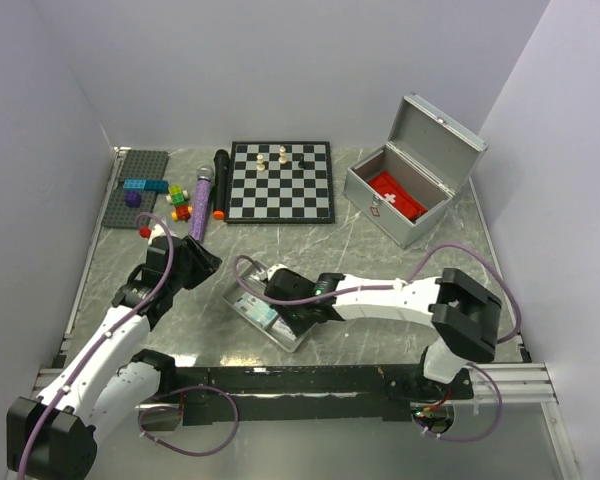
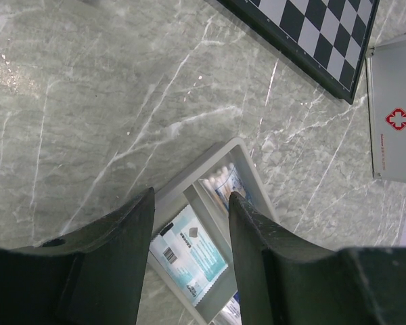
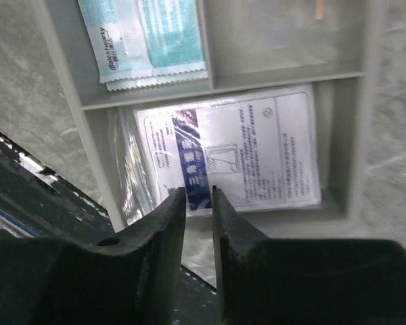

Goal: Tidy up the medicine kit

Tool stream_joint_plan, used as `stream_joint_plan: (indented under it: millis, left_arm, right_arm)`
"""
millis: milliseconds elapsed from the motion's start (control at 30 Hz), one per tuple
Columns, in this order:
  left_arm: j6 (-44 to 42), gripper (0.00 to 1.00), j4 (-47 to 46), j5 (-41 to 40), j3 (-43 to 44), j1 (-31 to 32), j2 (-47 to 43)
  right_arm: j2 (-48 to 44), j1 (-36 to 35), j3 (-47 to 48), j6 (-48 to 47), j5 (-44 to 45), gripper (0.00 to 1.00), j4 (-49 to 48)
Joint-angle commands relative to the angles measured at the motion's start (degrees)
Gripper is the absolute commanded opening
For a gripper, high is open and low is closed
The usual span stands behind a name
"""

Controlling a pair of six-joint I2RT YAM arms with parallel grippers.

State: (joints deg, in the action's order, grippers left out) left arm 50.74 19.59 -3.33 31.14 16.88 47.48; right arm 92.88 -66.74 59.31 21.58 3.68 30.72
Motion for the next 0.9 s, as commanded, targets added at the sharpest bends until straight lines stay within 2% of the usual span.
stream_joint_plan:
  millis: [0,133,300,533,633,733,867]
  left_arm:
    - [0.7,0.52,-1.0,0.0,0.2,-0.4,-1.2]
    - [0.9,0.52,-1.2,0.4,0.3,-0.3,-1.4]
    - [1.0,0.52,-1.1,1.3,0.4,-0.3,-0.8]
    - [0.9,0.52,-1.9,2.8,-0.3,-0.3,-0.5]
    - [0.2,0.52,-2.5,4.6,0.0,-0.3,0.7]
    - [-0.6,0.51,-2.6,6.1,0.1,-0.3,1.4]
    - [-1.5,0.5,-2.5,6.2,0.2,-0.4,0.3]
  right_arm:
    - [-9.6,0.5,-2.0,0.7,6.0,0.35,-3.6]
    - [-10.6,0.5,-1.8,-2.2,2.0,0.41,-4.0]
    - [-4.7,0.4,-2.9,-1.9,-4.9,0.4,-3.9]
    - [2.9,0.5,-2.8,-0.8,-9.2,0.36,-5.3]
    - [1.0,0.6,-4.2,-0.1,-8.3,0.41,-10.3]
    - [-4.1,0.7,-5.4,0.7,-4.4,0.52,-14.1]
    - [-9.7,1.3,-2.7,-0.6,0.2,0.62,-10.0]
